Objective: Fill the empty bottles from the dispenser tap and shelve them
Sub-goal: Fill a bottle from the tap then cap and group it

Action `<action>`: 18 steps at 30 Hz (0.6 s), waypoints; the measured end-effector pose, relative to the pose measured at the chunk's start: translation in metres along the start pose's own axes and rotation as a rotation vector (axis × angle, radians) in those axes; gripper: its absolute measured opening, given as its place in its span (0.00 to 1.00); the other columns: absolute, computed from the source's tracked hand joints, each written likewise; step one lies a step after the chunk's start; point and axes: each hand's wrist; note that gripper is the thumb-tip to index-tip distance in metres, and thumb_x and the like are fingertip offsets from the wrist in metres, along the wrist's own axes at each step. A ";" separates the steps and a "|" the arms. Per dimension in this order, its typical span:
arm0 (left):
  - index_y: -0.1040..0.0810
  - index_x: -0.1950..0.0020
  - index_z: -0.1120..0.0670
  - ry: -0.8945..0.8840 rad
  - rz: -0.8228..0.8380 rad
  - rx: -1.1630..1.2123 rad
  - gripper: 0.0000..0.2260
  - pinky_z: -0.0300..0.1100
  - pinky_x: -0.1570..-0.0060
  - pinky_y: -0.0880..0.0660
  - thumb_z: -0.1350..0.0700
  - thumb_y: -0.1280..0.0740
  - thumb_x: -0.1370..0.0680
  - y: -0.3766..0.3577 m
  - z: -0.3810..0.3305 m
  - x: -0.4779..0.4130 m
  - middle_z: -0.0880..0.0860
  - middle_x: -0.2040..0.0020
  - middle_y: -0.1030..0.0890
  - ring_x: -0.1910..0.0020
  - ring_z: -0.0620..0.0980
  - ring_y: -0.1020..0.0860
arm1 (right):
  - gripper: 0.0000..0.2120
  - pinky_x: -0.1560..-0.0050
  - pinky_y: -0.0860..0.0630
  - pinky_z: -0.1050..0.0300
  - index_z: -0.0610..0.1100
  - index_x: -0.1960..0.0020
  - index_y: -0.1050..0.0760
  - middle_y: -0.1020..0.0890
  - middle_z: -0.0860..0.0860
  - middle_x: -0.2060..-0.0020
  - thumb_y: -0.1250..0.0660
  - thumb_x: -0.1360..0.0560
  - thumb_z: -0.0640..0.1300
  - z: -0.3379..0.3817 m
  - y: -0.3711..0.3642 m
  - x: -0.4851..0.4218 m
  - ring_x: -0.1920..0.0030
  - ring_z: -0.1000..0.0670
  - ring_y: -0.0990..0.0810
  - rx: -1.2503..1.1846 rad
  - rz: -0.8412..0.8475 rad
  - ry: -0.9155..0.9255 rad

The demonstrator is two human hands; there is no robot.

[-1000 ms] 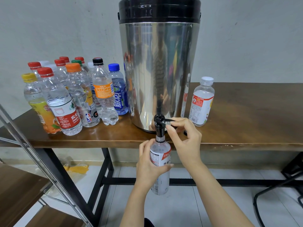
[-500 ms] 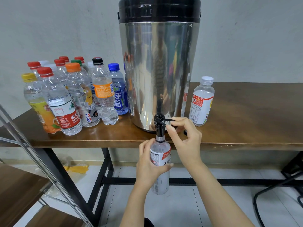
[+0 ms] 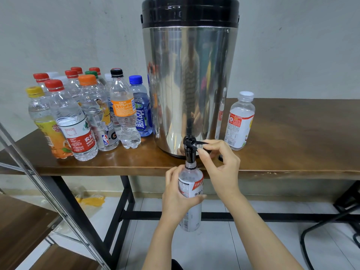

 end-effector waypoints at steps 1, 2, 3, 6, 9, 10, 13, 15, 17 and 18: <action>0.39 0.36 0.31 -0.002 0.001 0.002 0.41 0.34 0.46 0.26 0.42 0.19 0.42 0.000 0.000 0.000 0.38 0.37 0.35 0.38 0.34 0.31 | 0.05 0.54 0.26 0.66 0.48 0.54 0.22 0.18 0.54 0.52 0.31 0.26 0.49 0.000 0.000 0.000 0.51 0.52 0.20 -0.001 0.001 0.000; 0.39 0.36 0.31 -0.004 0.002 0.005 0.41 0.34 0.46 0.26 0.43 0.19 0.42 0.000 -0.001 0.000 0.38 0.37 0.35 0.38 0.33 0.31 | 0.05 0.54 0.26 0.66 0.48 0.54 0.22 0.18 0.54 0.52 0.31 0.26 0.49 0.000 0.000 0.000 0.51 0.52 0.20 -0.003 0.001 0.000; 0.39 0.37 0.30 -0.007 0.001 0.007 0.40 0.33 0.47 0.26 0.43 0.19 0.42 0.000 -0.001 0.000 0.38 0.37 0.35 0.38 0.33 0.31 | 0.05 0.54 0.26 0.66 0.48 0.54 0.22 0.18 0.54 0.52 0.31 0.26 0.49 0.000 0.000 0.000 0.51 0.51 0.20 -0.005 0.001 -0.001; 0.39 0.38 0.28 -0.013 -0.002 0.005 0.40 0.34 0.47 0.26 0.43 0.20 0.42 0.001 -0.002 0.000 0.37 0.37 0.35 0.38 0.32 0.31 | 0.05 0.54 0.27 0.67 0.47 0.54 0.22 0.18 0.55 0.52 0.31 0.26 0.49 0.001 0.000 0.000 0.52 0.53 0.20 0.000 0.003 0.001; 0.39 0.38 0.28 -0.011 0.003 -0.002 0.41 0.33 0.48 0.26 0.44 0.19 0.41 0.001 -0.002 0.000 0.38 0.37 0.35 0.38 0.32 0.31 | 0.05 0.54 0.26 0.66 0.47 0.54 0.22 0.18 0.56 0.52 0.31 0.26 0.49 0.000 0.000 0.000 0.51 0.52 0.20 0.000 0.001 -0.003; 0.39 0.38 0.28 -0.012 0.003 -0.002 0.41 0.32 0.48 0.27 0.44 0.19 0.41 0.001 -0.003 0.000 0.38 0.37 0.35 0.38 0.32 0.31 | 0.06 0.54 0.26 0.65 0.46 0.54 0.21 0.18 0.55 0.52 0.31 0.26 0.49 -0.001 0.000 0.000 0.51 0.51 0.20 0.000 0.000 -0.006; 0.38 0.38 0.30 -0.019 -0.005 0.003 0.39 0.28 0.50 0.28 0.42 0.21 0.42 0.001 -0.005 0.001 0.39 0.37 0.34 0.38 0.32 0.31 | 0.09 0.55 0.25 0.63 0.42 0.54 0.20 0.17 0.53 0.52 0.31 0.26 0.49 -0.002 0.000 0.000 0.51 0.51 0.20 -0.001 -0.001 -0.008; 0.39 0.38 0.30 -0.024 -0.004 0.005 0.39 0.27 0.51 0.28 0.42 0.21 0.42 0.002 -0.006 0.001 0.38 0.37 0.35 0.38 0.32 0.31 | 0.10 0.55 0.25 0.63 0.42 0.54 0.20 0.17 0.52 0.52 0.31 0.26 0.49 -0.002 0.000 0.000 0.51 0.51 0.20 0.002 -0.003 -0.008; 0.39 0.38 0.30 -0.026 -0.002 0.006 0.39 0.28 0.50 0.28 0.42 0.21 0.42 0.002 -0.006 0.001 0.36 0.37 0.35 0.39 0.32 0.31 | 0.09 0.55 0.25 0.63 0.42 0.54 0.20 0.17 0.52 0.52 0.31 0.26 0.49 -0.002 0.000 0.000 0.51 0.51 0.20 0.001 -0.004 -0.007; 0.38 0.38 0.30 -0.026 -0.001 0.007 0.39 0.28 0.50 0.28 0.42 0.21 0.42 0.002 -0.006 0.001 0.36 0.37 0.35 0.39 0.32 0.31 | 0.09 0.55 0.25 0.63 0.42 0.54 0.20 0.17 0.52 0.52 0.31 0.26 0.49 -0.002 0.000 0.000 0.51 0.51 0.20 0.000 -0.004 -0.007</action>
Point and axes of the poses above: each hand's wrist, its own x-axis away from the middle knuckle, its own y-axis out of the back of the hand, z = x × y
